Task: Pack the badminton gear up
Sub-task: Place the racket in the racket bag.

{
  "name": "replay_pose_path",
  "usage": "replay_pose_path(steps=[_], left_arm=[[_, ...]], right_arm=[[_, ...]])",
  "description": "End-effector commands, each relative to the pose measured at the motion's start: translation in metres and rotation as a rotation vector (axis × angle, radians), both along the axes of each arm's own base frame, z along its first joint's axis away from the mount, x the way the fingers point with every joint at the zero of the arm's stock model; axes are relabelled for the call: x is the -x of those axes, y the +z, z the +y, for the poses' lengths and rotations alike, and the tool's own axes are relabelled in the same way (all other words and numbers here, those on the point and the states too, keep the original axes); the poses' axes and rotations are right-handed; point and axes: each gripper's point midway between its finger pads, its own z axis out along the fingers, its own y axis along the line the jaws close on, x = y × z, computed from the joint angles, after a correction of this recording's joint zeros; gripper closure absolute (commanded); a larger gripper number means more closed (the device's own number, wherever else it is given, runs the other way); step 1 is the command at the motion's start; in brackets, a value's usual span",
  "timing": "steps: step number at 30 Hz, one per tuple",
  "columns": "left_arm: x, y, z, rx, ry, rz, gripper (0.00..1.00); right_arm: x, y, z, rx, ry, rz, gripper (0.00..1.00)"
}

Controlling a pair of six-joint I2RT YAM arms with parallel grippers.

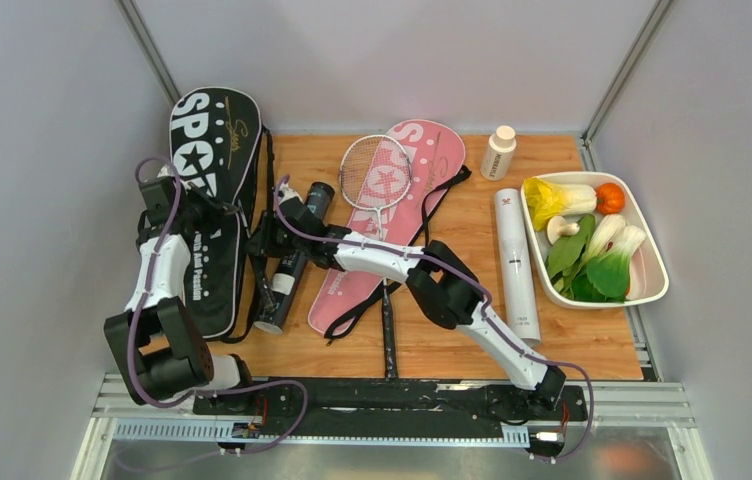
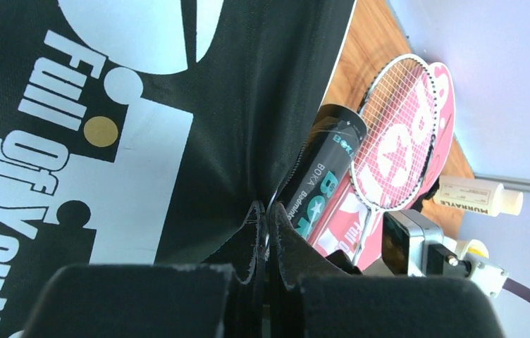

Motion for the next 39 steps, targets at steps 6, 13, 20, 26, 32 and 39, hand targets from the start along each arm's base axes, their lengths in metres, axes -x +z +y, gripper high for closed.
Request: replay_pose_path(steps=[6,13,20,26,32,39], left_arm=[[0.02,-0.039,0.016,-0.129,-0.068,0.168,0.64],[0.059,-0.066,0.03,-0.377,-0.076,0.318,0.45],[0.097,-0.079,0.033,-0.653,-0.119,0.505,0.41],[0.108,-0.074,0.037,-0.74,-0.066,0.541,0.39],[0.112,-0.089,0.027,-0.748,-0.106,0.631,0.38],[0.099,-0.099,0.032,-0.791,-0.075,0.684,0.37]], right_arm=[[-0.071,0.015,-0.006,-0.135,-0.231,-0.086,1.0],[-0.056,0.01,0.007,-0.157,-0.123,-0.086,1.0],[-0.052,0.005,0.007,-0.151,-0.091,-0.083,1.0],[-0.051,0.007,0.006,-0.175,-0.066,-0.068,1.0],[-0.054,0.009,0.005,-0.189,-0.052,-0.067,1.0],[-0.057,0.013,0.003,-0.213,-0.045,-0.068,1.0]])
